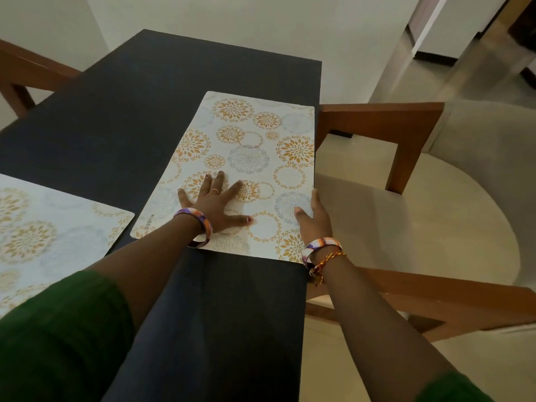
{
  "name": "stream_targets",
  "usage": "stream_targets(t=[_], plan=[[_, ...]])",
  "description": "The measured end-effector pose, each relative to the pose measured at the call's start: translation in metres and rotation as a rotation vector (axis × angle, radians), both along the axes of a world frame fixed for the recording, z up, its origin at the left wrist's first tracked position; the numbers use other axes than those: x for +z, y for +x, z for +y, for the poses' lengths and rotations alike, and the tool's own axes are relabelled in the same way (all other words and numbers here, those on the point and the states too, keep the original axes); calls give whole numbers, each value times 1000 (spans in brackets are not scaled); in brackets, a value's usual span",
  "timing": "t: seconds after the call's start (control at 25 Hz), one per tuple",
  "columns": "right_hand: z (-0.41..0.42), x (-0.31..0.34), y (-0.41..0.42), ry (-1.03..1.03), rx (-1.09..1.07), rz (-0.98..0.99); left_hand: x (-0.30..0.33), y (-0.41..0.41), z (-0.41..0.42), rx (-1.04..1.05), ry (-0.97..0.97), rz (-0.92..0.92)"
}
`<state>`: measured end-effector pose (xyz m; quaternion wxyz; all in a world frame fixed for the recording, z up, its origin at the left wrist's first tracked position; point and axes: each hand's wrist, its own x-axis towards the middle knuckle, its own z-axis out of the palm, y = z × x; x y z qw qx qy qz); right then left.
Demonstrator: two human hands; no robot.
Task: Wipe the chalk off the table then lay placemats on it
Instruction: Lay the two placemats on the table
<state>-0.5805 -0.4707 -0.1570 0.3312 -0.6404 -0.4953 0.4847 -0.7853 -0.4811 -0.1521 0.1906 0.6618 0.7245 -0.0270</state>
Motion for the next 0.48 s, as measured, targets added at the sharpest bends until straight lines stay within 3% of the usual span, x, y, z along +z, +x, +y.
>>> stream_targets(t=[0.16, 0.48], plan=[[0, -2, 10, -119, -20, 279, -1, -2, 1, 2, 7, -17], [-8, -7, 16, -129, -8, 311, 0, -3, 1, -14, 9, -12]])
